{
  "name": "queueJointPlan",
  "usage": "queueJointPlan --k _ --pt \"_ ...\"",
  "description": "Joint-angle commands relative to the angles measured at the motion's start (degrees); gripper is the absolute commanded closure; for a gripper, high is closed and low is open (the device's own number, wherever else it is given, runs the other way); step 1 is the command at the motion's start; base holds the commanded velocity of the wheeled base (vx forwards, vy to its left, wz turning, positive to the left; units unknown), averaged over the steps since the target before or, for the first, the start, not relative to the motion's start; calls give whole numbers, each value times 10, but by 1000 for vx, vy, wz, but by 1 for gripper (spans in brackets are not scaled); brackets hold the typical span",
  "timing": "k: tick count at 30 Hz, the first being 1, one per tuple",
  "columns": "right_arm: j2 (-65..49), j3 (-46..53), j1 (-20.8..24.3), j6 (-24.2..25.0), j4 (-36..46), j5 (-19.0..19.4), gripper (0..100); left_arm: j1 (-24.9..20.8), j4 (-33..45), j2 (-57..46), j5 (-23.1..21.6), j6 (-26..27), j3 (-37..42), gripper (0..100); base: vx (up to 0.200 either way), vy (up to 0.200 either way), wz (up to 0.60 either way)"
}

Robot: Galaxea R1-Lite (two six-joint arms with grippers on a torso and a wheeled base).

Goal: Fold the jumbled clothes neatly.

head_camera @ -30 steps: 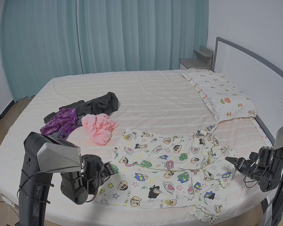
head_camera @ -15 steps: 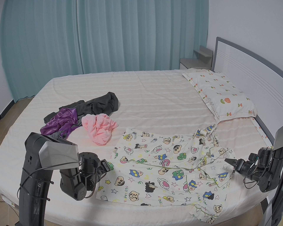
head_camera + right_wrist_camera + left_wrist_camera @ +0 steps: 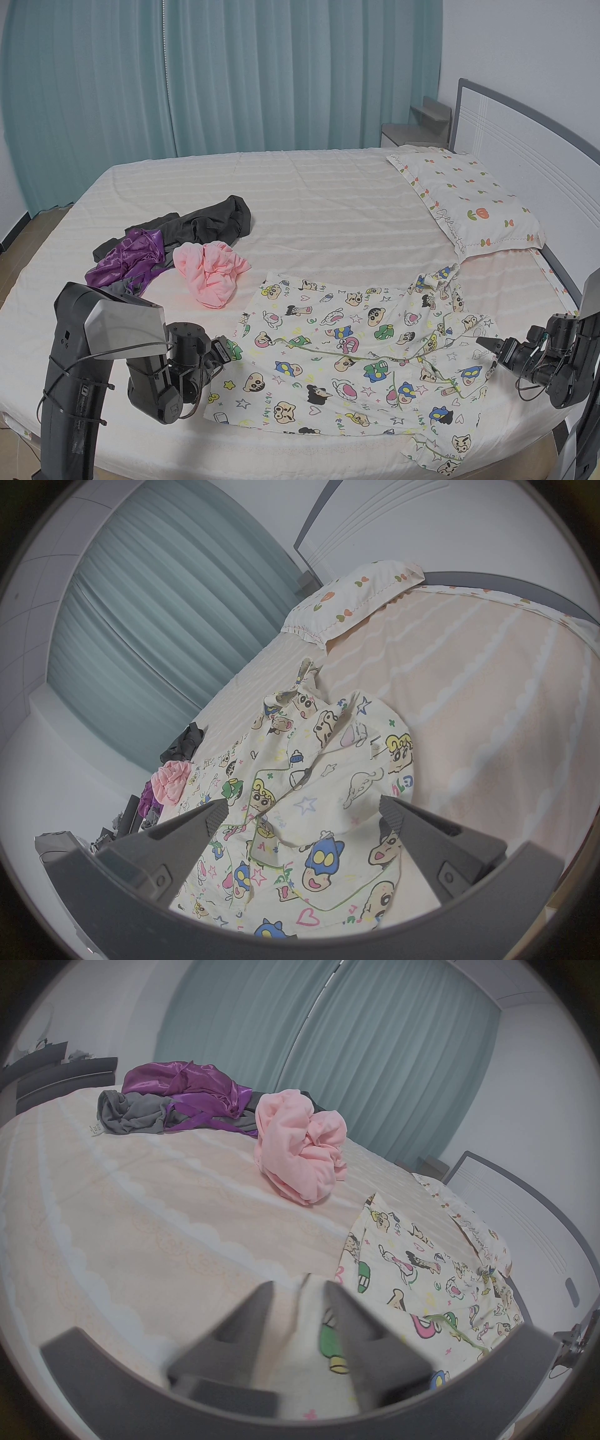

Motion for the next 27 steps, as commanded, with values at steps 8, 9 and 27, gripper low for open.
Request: queueJointPlan --k 8,9,27 --pt "-2 43 0 -37 -10 7 0 9 -2 -142 -55 -70 153 0 0 0 0" --pt "-4 48 0 -41 -10 8 0 7 -2 -160 -70 -79 174 0 0 0 0" --pt "-1 76 2 -108 -10 28 0 18 -7 -179 -91 -156 232 0 -67 0 0"
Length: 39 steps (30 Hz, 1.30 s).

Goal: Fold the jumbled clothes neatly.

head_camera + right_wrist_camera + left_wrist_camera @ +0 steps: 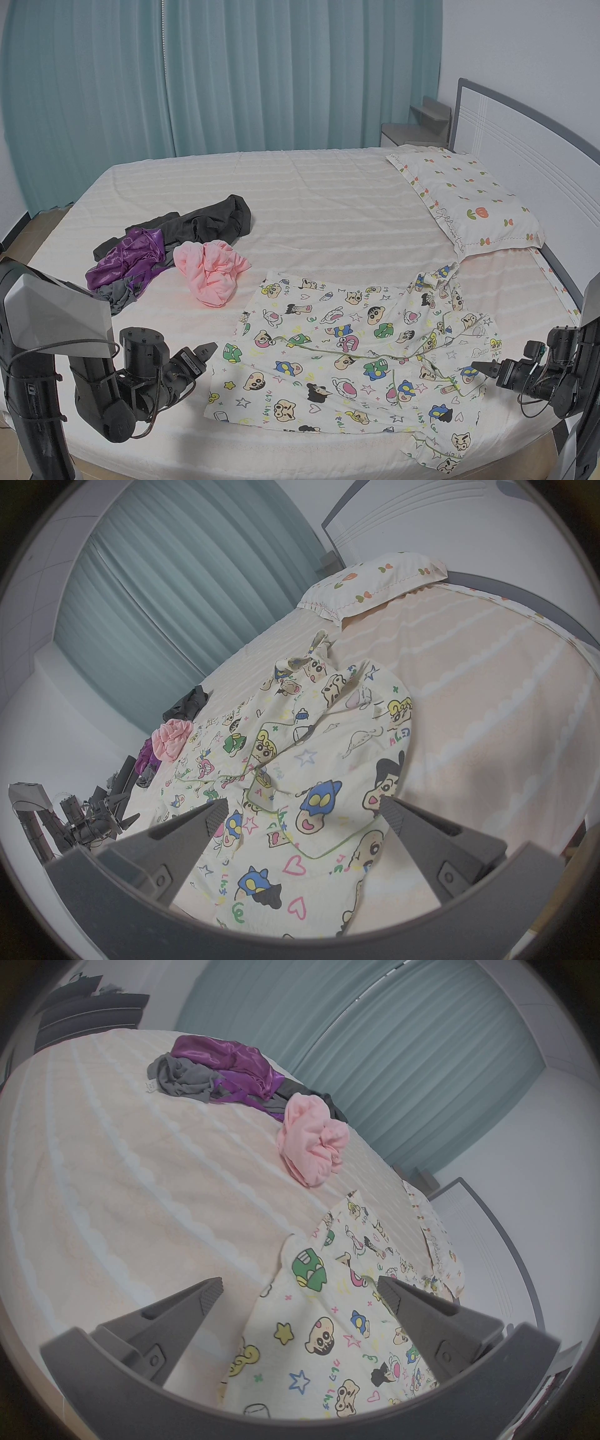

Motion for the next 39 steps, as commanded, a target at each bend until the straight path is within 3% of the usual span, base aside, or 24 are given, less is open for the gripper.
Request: queueJointPlan --k 1,5,17,30,39 --pt "3 10 0 -1 -10 0 0 -6 0 8 -19 0 11 0 0 0 0" --pt "8 10 0 -1 -10 0 0 -35 0 11 -38 0 26 0 0 0 0" --pt "48 10 39 -19 -10 -5 0 -79 -2 70 -35 16 24 0 0 0 0" --pt "50 10 39 -19 -10 -7 0 -84 -3 65 -29 12 27 0 0 0 0" --pt "50 10 39 -19 -10 -7 0 -85 -3 49 -27 0 36 0 -200 0 0"
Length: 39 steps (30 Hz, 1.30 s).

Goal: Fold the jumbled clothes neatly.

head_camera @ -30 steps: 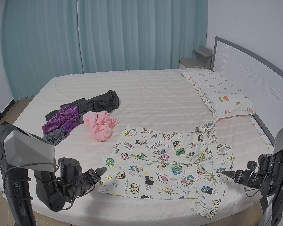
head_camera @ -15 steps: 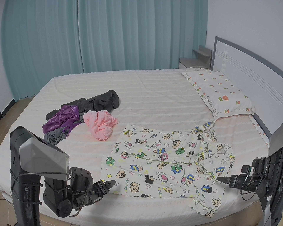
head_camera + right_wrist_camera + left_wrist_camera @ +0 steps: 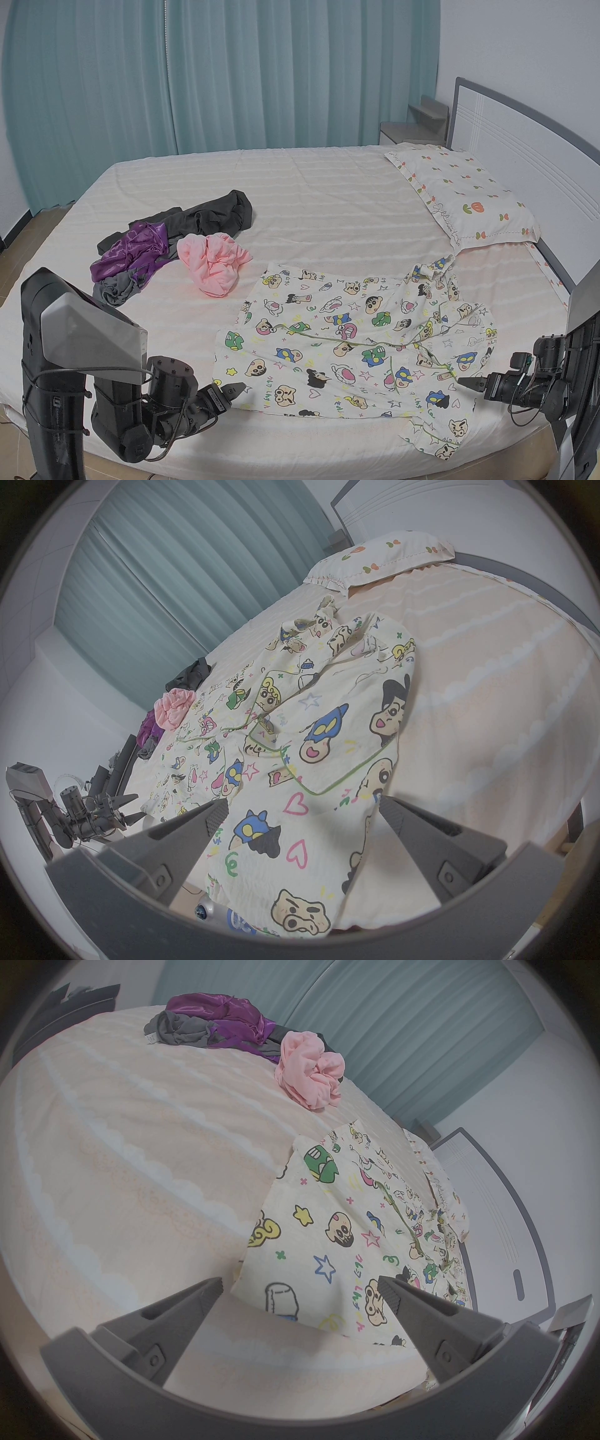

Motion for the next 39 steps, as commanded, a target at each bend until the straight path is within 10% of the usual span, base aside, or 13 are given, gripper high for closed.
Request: queueJointPlan --k 1,29,30,39 --pt "1 10 0 0 -10 0 0 -1 0 -10 1 -1 7 0 -200 0 0" --pt "4 10 25 -4 7 -9 0 -2 89 72 84 22 -191 0 -14 0 0" --pt "4 10 31 -8 17 -9 0 -2 89 74 84 22 -197 100 0 0 0" --pt "18 10 81 -51 90 -29 0 2 87 78 110 -20 -226 100 0 0 0"
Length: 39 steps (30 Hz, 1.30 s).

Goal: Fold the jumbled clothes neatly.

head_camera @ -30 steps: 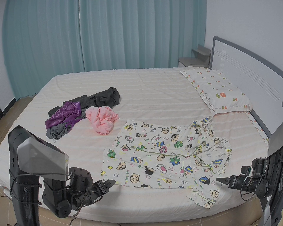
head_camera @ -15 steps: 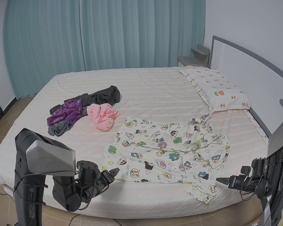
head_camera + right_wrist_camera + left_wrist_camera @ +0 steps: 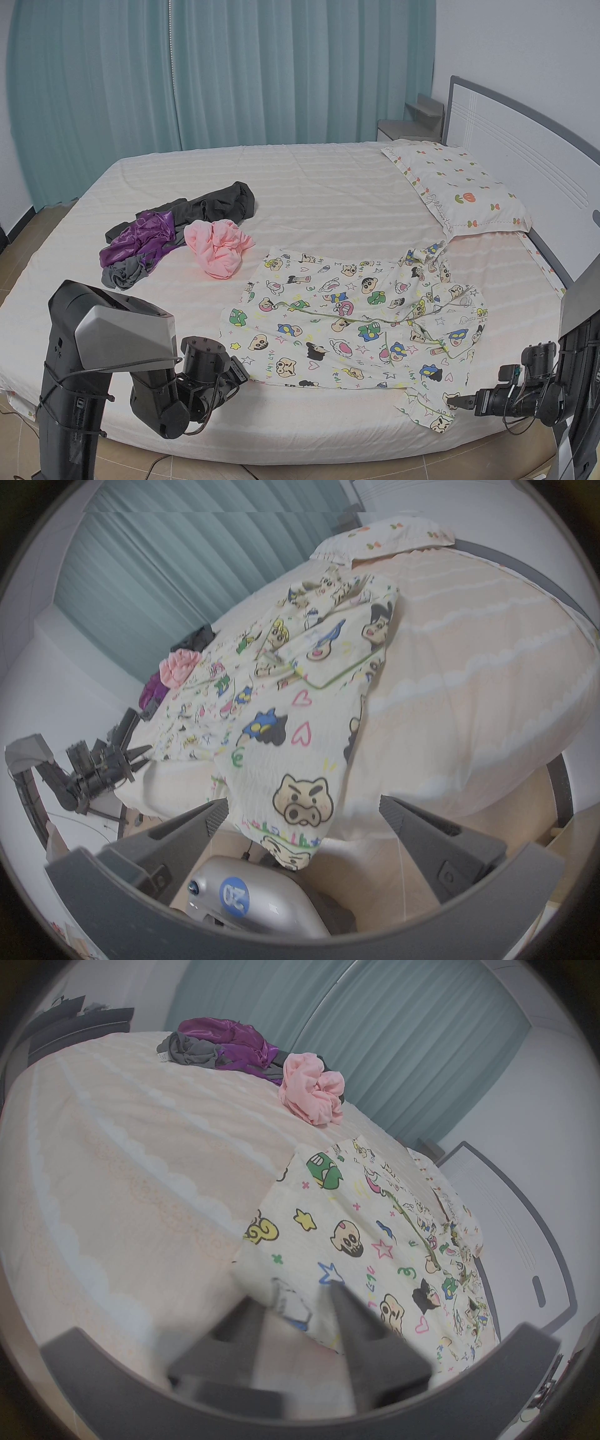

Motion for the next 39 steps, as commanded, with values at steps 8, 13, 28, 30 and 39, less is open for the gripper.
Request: queueJointPlan --k 8,13,28,30,39 --pt "37 10 79 1 -16 -48 0 14 -7 -9 38 -20 -14 100 0 0 0" --pt "65 10 112 1 -47 -96 0 14 -8 -10 41 -20 -14 100 0 0 0" --pt "94 10 160 51 -92 -150 100 13 -8 -10 41 -20 -10 100 0 0 0" --pt "94 10 160 52 -92 -149 100 13 -8 -10 41 -20 -10 100 0 0 0" --pt "63 10 126 57 -88 -181 100 7 -7 -14 40 -17 5 100 0 0 0"
